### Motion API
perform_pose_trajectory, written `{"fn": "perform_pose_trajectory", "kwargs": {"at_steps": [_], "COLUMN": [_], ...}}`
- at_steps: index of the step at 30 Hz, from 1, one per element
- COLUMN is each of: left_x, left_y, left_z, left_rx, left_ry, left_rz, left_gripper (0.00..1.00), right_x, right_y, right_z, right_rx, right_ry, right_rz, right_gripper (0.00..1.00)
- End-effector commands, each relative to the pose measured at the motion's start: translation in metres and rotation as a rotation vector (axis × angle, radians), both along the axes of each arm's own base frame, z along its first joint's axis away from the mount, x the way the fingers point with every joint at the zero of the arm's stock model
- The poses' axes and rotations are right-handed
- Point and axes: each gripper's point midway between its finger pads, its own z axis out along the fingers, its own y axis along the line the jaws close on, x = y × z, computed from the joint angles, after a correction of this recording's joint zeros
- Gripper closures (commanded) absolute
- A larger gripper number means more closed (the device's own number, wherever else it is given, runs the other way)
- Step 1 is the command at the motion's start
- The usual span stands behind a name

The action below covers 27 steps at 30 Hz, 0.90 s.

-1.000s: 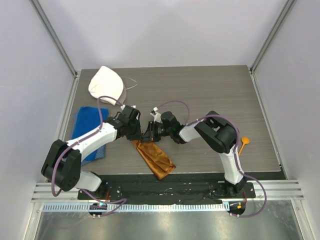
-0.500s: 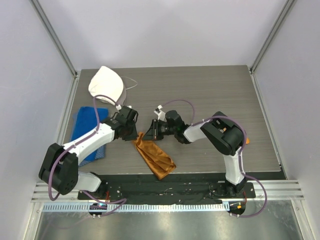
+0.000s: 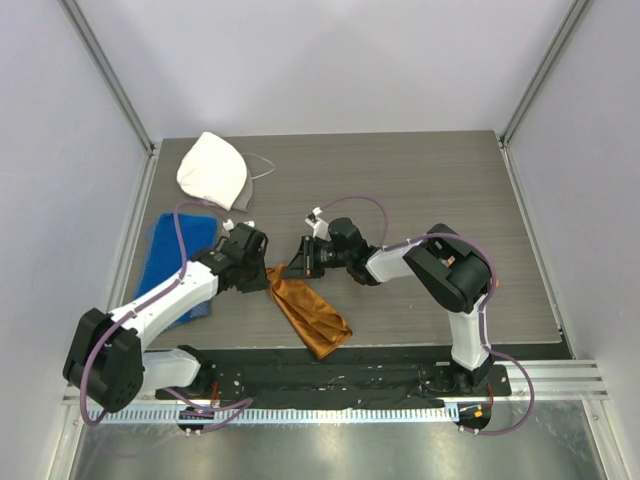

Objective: Fold the napkin into a case and place the utensils inside
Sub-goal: Grasp the top corner of the smaller rectangle folded napkin from the folded napkin.

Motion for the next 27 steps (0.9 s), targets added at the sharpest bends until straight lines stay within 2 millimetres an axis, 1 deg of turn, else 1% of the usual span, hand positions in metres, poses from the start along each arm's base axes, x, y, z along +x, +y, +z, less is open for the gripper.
{"fn": "perform_pose_trajectory", "kwargs": {"at_steps": [1,2,5,12,15,25,27], "left_x": [0.008,0.009,0.013,0.018,0.020,0.016,0.013], "left_y": [-0.014,-0.013,-0.014,-0.018,-0.025,-0.031,-0.032], "left_z": [-0.003,-0.008,-0.011,-0.013,-0.009,-0.006,-0.005], "left_rx": [-0.045,-0.026,-0.009,-0.001,-0.029,-0.049,-0.052], "left_ry": [-0.011,-0.002,0.006,0.007,-0.004,0.004,0.011], "left_rz": [-0.033,-0.032,-0.038,-0.052,-0.062,-0.074,-0.081], "left_gripper": [0.73,0.73,0.74,0.73,0.72,0.69,0.68], "right_x": [0.003,0.003,0.002,0.001,0.001,0.001,0.000], "right_y": [0.011,0.011,0.011,0.013,0.014,0.015,0.015], "right_z": [0.012,0.012,0.012,0.009,0.007,0.006,0.006], "right_rx": [0.039,0.039,0.037,0.037,0.035,0.035,0.034], "right_ry": [-0.027,-0.028,-0.028,-0.022,-0.019,-0.020,-0.017], "right_rz": [0.016,0.016,0.016,0.020,0.021,0.024,0.024], "right_gripper": [0.86,0.86,0.86,0.86,0.86,0.87,0.87]}}
